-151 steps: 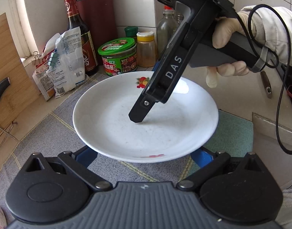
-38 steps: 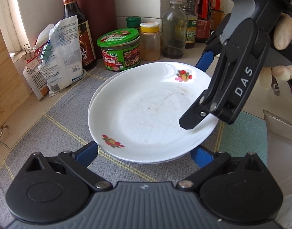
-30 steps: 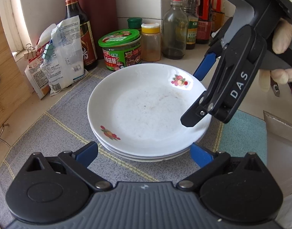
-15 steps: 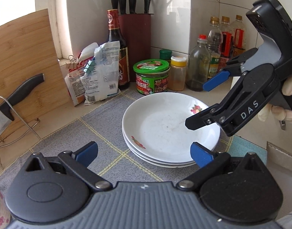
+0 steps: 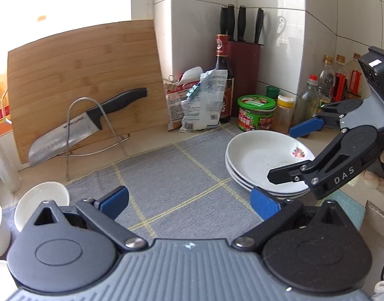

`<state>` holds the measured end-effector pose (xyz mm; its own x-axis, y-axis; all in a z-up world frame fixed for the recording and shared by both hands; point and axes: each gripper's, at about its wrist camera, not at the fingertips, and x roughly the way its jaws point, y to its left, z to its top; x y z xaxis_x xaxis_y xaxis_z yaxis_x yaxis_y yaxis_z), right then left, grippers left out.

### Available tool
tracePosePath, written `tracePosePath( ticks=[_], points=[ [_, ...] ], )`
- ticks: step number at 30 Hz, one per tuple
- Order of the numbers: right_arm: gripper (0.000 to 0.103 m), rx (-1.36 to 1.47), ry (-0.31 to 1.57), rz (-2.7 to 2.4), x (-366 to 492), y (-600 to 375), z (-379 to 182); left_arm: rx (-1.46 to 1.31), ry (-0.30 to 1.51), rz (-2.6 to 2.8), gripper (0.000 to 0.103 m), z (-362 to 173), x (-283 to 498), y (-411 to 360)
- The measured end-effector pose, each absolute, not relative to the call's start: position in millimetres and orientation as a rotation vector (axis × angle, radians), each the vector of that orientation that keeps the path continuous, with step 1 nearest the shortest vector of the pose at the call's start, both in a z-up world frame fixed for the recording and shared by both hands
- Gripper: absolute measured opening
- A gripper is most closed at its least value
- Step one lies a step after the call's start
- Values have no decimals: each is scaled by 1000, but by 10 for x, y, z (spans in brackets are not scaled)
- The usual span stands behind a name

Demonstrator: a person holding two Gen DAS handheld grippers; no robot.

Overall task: Organize plates and bowls
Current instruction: 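Move the left gripper toward the white bowls on the towel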

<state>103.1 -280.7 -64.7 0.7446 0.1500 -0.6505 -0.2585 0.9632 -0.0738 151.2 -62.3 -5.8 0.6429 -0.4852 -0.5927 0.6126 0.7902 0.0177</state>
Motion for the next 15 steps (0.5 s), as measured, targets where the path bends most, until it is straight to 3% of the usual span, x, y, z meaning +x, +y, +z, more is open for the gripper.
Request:
tracePosePath(
  ticks=[15],
  points=[
    [103,-144,735,356,804,-1014,-912,235,689,-563,102,-77,1421,995]
  ],
)
